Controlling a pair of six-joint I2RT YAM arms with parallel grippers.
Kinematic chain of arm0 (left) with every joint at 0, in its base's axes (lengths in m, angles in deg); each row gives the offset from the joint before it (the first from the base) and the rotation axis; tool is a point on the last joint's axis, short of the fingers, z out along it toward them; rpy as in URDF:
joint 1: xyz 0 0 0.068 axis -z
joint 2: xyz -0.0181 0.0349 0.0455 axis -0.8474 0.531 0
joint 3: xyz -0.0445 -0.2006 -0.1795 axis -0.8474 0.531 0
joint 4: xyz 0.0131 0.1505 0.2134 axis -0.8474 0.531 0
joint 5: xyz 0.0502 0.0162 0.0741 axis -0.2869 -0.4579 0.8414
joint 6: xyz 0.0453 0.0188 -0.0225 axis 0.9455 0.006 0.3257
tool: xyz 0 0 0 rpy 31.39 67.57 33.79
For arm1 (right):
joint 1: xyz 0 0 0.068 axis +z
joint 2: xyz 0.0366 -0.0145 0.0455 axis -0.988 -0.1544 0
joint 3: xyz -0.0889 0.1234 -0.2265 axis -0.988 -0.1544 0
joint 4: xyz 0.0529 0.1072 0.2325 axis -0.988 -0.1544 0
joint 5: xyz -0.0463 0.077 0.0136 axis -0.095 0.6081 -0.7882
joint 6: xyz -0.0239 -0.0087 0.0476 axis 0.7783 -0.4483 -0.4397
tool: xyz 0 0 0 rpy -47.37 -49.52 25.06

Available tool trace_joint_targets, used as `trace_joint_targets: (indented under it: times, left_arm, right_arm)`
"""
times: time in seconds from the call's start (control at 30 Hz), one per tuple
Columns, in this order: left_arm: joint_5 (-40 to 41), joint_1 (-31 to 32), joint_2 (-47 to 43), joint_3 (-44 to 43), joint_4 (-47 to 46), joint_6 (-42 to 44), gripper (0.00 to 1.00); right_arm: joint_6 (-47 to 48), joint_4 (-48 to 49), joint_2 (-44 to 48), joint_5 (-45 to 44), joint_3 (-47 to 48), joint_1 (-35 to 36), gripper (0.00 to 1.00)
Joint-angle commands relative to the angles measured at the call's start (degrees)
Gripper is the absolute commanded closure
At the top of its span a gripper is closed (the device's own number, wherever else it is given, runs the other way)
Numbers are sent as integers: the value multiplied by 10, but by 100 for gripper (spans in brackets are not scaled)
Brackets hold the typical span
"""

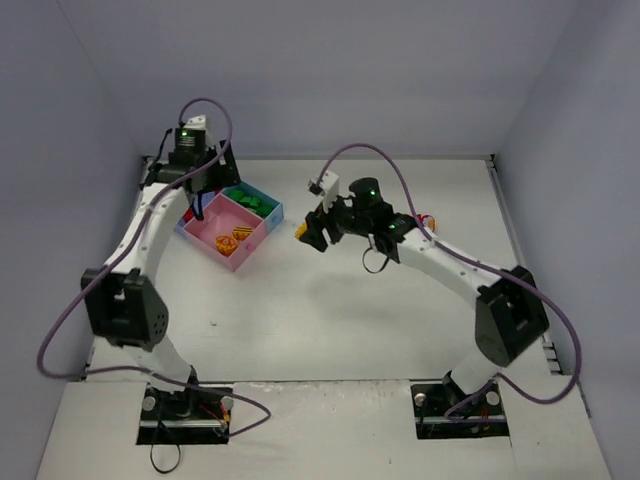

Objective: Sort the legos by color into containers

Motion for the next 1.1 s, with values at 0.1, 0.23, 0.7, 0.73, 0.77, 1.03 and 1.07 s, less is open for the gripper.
trace_joint_targets:
  times: [0.1,0.23,0.7,0.73,0.77,1.03,1.07]
  left_arm:
    - [8,-31,-203,79,53,7,20]
    - [17,-31,-306,122,99,9,20]
    - [-10,-31,-461,239,129,-18,20]
    - [-13,-31,-461,245,128,-19,20]
    - [-17,-31,-460,247,127,-20,20]
    - [-46,-31,-449,269,104,-31,20]
    - [-47,-31,-446,270,102,-31,20]
  right_arm:
    - [4,86,-137,55,179,37,98]
    - [4,86,-247,59,292,63,93]
    - [-50,156,-456,-54,519,111,41]
    - [-51,162,-454,-62,518,109,39]
    - [-49,163,-451,-70,514,107,37]
    - [-45,168,-387,-77,438,66,7]
    - [-46,166,-384,-73,434,62,5]
